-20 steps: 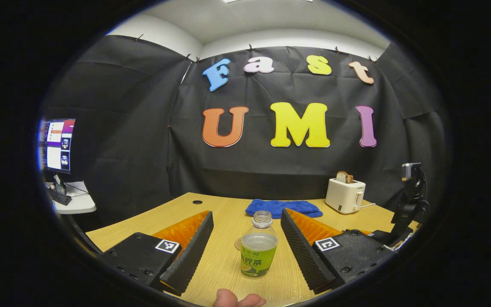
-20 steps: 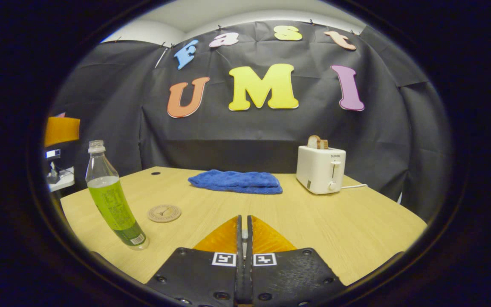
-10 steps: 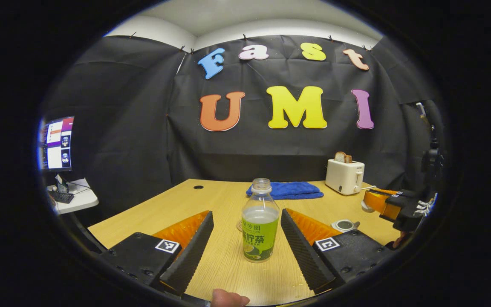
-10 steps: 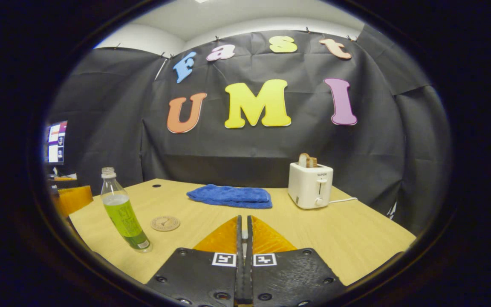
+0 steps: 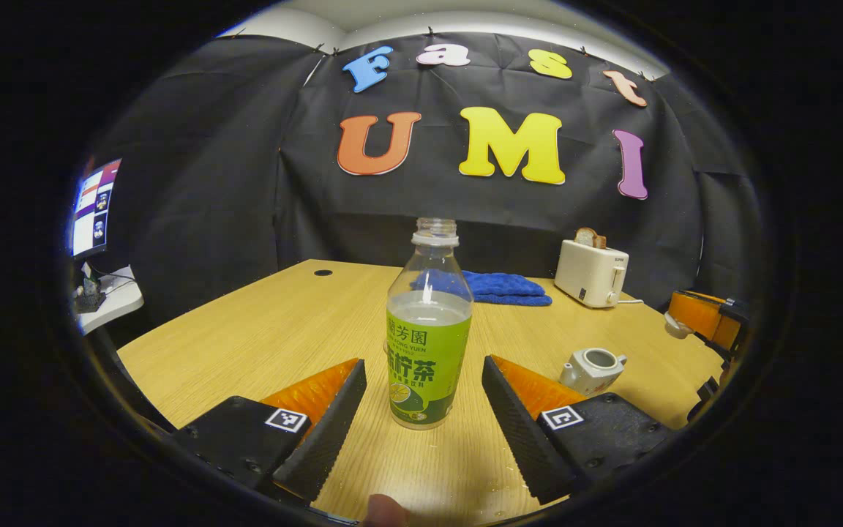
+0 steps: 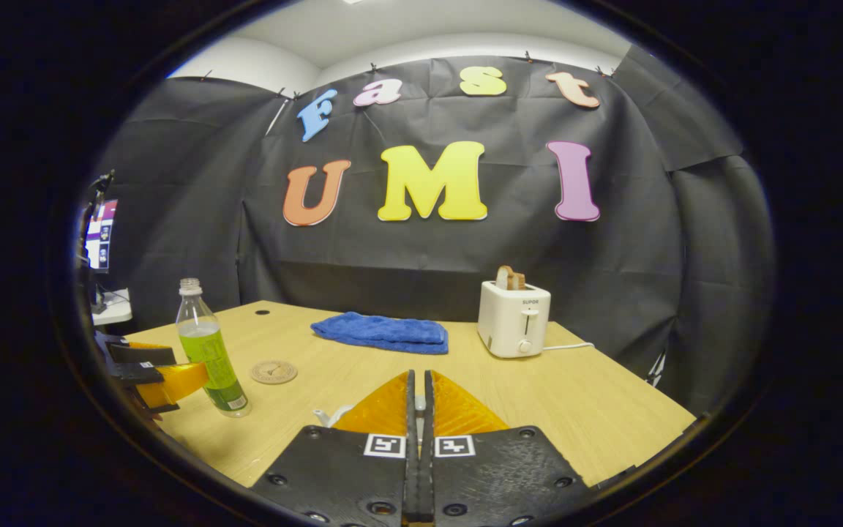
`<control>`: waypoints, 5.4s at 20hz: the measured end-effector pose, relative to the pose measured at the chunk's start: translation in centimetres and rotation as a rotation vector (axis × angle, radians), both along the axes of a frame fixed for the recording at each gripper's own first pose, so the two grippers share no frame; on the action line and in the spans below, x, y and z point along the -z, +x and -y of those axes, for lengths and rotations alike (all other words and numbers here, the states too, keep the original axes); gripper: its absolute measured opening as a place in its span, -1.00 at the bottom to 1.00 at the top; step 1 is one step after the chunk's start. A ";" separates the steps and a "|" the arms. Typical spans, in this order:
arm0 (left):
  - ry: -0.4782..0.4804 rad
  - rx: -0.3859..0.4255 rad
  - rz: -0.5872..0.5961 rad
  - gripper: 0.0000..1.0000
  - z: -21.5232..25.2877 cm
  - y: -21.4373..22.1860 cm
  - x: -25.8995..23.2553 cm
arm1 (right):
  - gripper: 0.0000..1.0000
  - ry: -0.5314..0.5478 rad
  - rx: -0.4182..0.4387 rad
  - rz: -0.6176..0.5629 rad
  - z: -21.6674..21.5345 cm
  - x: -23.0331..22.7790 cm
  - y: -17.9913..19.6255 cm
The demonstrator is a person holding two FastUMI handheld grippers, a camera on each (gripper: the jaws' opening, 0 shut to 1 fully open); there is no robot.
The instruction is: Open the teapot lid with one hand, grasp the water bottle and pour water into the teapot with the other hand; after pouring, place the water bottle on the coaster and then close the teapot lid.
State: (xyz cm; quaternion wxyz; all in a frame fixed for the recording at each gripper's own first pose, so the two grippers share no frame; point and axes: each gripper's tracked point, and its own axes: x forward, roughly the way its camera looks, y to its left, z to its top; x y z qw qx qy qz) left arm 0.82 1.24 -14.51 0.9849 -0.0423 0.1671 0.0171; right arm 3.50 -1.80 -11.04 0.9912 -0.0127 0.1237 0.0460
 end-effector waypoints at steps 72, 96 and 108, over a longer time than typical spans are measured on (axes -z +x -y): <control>1.920 0.530 -0.262 0.50 4.1 5.4 -2.5 | -1.00 0.075 0.005 -0.089 11.3 3.9 -1.0; 2.205 0.488 -0.165 0.48 5.2 6.3 -7.1 | -1.00 0.073 -0.009 -0.076 11.3 3.5 -1.1; 2.194 0.487 -0.152 0.49 5.2 6.3 -7.3 | -1.00 0.065 -0.007 -0.071 11.3 3.1 -1.3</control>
